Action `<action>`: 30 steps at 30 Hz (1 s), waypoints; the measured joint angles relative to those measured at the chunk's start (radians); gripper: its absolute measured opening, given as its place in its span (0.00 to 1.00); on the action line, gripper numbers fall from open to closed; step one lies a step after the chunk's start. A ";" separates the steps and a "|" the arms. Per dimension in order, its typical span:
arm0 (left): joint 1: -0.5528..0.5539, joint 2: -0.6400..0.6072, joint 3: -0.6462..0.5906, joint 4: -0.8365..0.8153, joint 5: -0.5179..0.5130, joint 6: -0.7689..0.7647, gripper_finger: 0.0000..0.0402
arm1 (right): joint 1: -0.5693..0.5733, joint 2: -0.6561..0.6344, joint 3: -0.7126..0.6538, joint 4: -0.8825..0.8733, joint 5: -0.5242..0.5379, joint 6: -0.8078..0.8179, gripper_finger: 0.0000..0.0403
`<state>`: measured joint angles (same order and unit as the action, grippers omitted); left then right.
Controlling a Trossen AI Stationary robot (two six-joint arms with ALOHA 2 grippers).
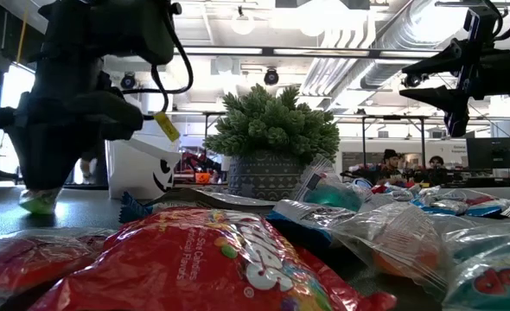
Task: Organize candy in baskets
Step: Put the green gummy into the purple bucket
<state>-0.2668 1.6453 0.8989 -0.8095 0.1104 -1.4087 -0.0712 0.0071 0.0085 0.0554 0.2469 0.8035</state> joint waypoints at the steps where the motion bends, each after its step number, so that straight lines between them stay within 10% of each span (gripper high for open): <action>1: 0.000 -0.006 0.000 0.005 -0.001 0.000 0.06 | 0.000 0.000 0.000 0.000 0.000 0.000 0.40; 30: -0.175 -0.519 0.002 -0.028 -0.171 0.078 0.01 | 0.000 0.000 0.000 0.000 0.000 0.000 0.40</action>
<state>-0.4417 1.1262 0.9008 -0.8379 -0.0603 -1.3304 -0.0711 0.0071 0.0085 0.0555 0.2467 0.8035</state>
